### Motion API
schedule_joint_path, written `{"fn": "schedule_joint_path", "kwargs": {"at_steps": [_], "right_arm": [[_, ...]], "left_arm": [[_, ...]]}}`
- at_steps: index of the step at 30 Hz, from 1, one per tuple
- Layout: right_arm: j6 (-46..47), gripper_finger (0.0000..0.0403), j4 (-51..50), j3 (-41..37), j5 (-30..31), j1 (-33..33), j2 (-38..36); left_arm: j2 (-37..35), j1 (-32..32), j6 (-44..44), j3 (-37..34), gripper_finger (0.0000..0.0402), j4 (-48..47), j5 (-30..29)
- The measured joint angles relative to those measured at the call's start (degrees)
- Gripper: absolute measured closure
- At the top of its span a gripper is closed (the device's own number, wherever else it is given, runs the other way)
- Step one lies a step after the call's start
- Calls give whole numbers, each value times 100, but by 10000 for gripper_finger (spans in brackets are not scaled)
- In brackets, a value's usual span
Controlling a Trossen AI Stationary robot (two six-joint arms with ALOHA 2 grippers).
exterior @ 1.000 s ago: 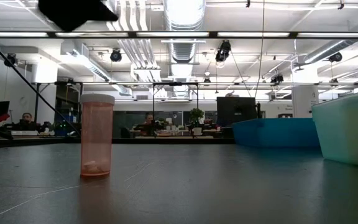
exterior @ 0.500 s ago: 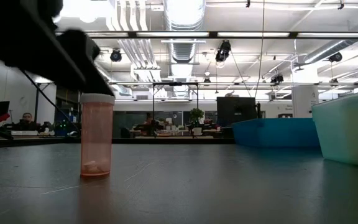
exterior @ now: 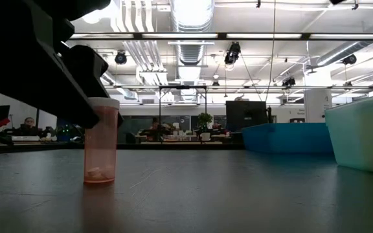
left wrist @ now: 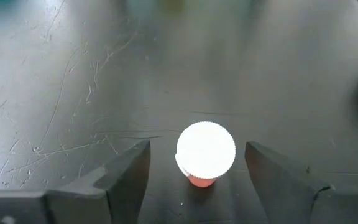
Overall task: Pick and place medicine bottles into bin by pill shape (circle, oval)
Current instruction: Put the red pill bottle into the blue bin
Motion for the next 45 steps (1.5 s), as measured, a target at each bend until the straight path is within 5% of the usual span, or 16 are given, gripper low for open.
{"fn": "schedule_joint_path", "kwargs": {"at_steps": [8, 14, 29, 33, 40, 45], "right_arm": [[16, 165, 208, -218, 5, 0, 0], [-1221, 169, 1383, -381, -4, -35, -34], [-5248, 179, 5982, -2094, -2067, -1690, -832], [-5500, 179, 6837, -2730, -2727, -2294, -1361], [-5451, 179, 6997, -3593, -2807, -2614, -2605], [-5287, 179, 7082, -4009, -2763, -2614, -3377]], "left_arm": [[0, 7, 47, 33, 243, 0, -11], [-5, 77, 331, 108, 318, 106, -16], [-82, 872, 1351, 579, 321, 160, 18], [-114, 1154, 1830, 810, 322, 146, 31], [-203, 1731, 2813, 1148, 323, 271, 52], [-203, 2177, 3588, 1172, 325, 1398, 329]]}}
